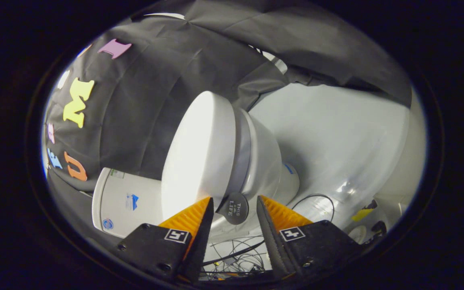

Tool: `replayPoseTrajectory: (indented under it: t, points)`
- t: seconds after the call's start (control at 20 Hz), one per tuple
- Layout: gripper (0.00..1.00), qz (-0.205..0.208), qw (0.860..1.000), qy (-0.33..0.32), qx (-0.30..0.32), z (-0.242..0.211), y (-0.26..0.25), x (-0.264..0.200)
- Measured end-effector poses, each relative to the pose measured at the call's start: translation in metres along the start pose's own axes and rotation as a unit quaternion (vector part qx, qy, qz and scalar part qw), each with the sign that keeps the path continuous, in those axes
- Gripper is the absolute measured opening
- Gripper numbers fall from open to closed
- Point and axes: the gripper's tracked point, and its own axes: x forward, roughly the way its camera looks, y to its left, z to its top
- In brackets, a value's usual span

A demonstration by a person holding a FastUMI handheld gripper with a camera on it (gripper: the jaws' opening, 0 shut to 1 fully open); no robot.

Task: Open the toilet lid.

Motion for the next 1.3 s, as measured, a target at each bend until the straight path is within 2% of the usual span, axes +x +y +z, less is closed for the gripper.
replayPoseTrajectory:
  t: [0.2, 0.25, 0.35, 0.6, 0.85, 1.05, 1.3]
  points:
    - [0.55, 0.007, 1.000, 0.009, 0.001, -0.0020, 0.0012, 0.0048]
    - [0.46, 0.008, 1.000, 0.010, 0.005, -0.0027, 0.0005, 0.0059]
    - [0.36, 0.011, 1.000, 0.012, 0.014, -0.0045, -0.0011, 0.0093]
    - [0.32, 0.020, 0.999, 0.019, 0.025, -0.0020, -0.0035, 0.0082]
    - [0.21, 0.041, 0.998, 0.022, 0.037, -0.0027, 0.0005, 0.0086]
    - [0.15, 0.054, 0.996, 0.023, 0.070, -0.0036, 0.0026, 0.0082]
    - [0.12, 0.061, 0.995, 0.020, 0.081, -0.0015, 0.0030, 0.0071]
